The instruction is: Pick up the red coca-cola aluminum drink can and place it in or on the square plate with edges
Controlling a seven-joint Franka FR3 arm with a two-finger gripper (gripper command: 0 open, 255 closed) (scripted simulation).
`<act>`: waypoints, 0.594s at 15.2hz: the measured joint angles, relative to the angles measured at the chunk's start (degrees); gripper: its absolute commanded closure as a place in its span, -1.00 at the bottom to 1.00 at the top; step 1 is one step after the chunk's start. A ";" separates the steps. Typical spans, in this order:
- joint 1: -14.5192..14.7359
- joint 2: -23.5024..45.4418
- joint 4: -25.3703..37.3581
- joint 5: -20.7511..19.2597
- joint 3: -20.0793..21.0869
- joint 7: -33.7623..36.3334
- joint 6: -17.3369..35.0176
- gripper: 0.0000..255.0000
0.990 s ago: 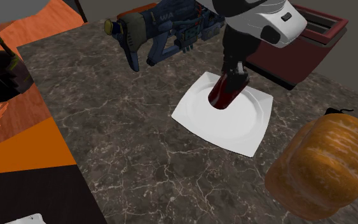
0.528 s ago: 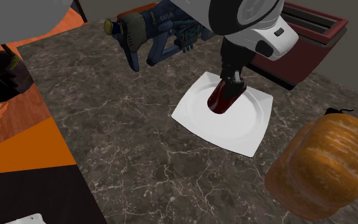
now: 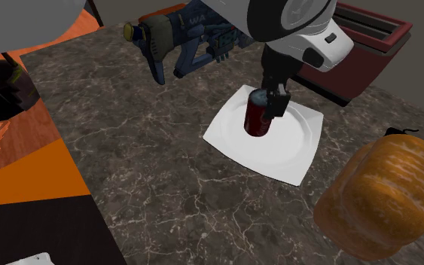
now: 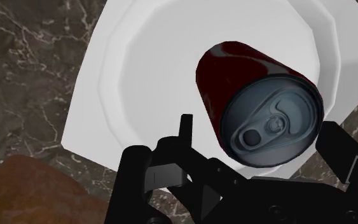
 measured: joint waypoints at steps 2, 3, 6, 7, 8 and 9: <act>0.00 0.00 0.00 0.00 0.00 0.00 0.00 -1.00; -0.01 -0.28 0.51 0.11 0.06 0.00 -0.76 -1.00; -0.23 -1.27 3.67 0.57 0.22 -0.37 -4.78 -1.00; -0.19 -1.33 4.58 0.60 0.25 -0.40 -5.74 -1.00; -0.11 -1.20 5.21 0.55 0.25 -0.38 -6.24 -1.00; -0.10 -1.19 5.43 0.56 0.25 -0.39 -6.47 -1.00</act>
